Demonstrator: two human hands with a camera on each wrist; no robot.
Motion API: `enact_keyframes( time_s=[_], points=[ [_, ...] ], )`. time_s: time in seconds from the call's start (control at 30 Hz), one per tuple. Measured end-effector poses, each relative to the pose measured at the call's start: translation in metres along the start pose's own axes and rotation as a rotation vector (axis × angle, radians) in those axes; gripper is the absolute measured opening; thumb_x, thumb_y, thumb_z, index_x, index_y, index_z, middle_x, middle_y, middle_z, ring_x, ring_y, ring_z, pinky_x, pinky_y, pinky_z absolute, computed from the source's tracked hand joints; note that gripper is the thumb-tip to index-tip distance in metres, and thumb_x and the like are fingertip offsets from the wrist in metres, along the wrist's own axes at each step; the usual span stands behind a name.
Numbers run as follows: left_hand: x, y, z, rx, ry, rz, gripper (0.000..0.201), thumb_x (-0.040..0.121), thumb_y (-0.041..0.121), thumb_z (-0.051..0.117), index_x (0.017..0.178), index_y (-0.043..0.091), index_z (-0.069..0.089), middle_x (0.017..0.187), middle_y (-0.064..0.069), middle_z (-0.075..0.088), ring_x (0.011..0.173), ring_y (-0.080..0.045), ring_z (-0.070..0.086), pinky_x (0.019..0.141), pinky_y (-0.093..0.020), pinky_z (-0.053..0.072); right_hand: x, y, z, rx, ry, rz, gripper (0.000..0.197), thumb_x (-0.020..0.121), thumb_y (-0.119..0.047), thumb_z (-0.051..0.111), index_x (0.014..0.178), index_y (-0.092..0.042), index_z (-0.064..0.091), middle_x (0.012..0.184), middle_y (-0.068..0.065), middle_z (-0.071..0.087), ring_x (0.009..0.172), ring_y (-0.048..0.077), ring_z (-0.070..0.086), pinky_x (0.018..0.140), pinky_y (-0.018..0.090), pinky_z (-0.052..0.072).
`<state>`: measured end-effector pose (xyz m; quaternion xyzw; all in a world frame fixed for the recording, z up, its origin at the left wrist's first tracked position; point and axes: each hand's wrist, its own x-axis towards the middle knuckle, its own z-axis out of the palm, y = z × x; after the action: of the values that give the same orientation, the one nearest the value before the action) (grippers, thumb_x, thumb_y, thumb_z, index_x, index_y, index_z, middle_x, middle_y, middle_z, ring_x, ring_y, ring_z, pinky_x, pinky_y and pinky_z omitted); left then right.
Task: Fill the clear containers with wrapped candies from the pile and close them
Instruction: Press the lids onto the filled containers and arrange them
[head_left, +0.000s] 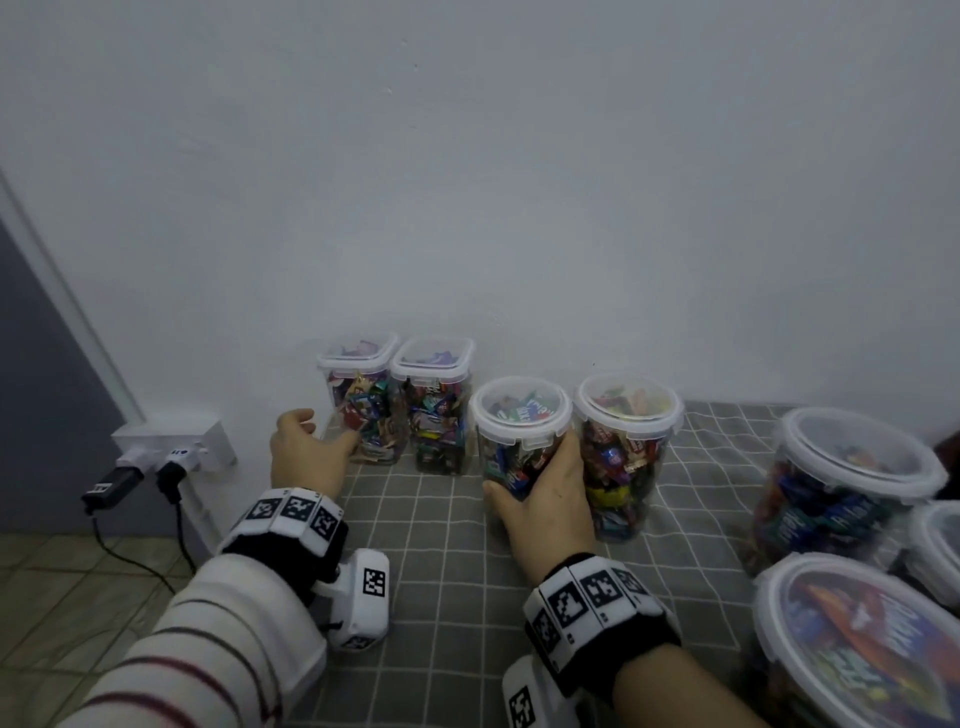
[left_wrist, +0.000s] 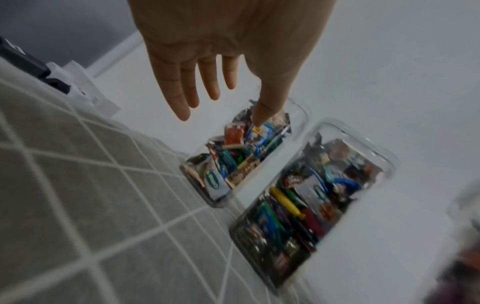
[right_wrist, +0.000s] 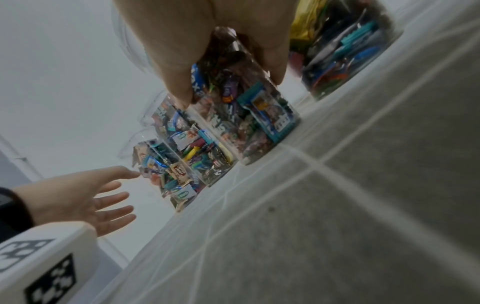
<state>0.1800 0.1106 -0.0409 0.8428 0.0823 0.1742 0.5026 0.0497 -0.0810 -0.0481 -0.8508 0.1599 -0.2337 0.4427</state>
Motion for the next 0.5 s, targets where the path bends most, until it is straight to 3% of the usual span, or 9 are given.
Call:
enact_keyframes(
  time_s=[0.4, 0.5],
  points=[
    [0.041, 0.001, 0.009, -0.129, -0.212, -0.064, 0.089, 0.083, 0.018, 0.071, 0.150, 0.010, 0.014, 0.151, -0.020, 0.029, 0.136, -0.033, 0.035, 0.108, -0.039, 0.030, 0.054, -0.006, 0.029, -0.059, 0.111, 0.043, 0.092, 0.077, -0.025, 0.075, 0.143, -0.004, 0.015, 0.142, 0.016, 0.034, 0.130, 0.031, 0.037, 0.103, 0.037, 0.034],
    [0.045, 0.001, 0.012, -0.161, -0.277, -0.070, 0.084, 0.083, 0.014, 0.071, 0.149, 0.011, 0.019, 0.149, -0.017, 0.034, 0.134, -0.030, 0.038, 0.107, -0.039, 0.033, 0.068, -0.005, 0.032, -0.055, 0.123, 0.061, 0.088, 0.077, -0.024, 0.075, 0.141, -0.005, 0.017, 0.138, 0.017, 0.036, 0.126, 0.032, 0.040, 0.100, 0.040, 0.038]
  ],
)
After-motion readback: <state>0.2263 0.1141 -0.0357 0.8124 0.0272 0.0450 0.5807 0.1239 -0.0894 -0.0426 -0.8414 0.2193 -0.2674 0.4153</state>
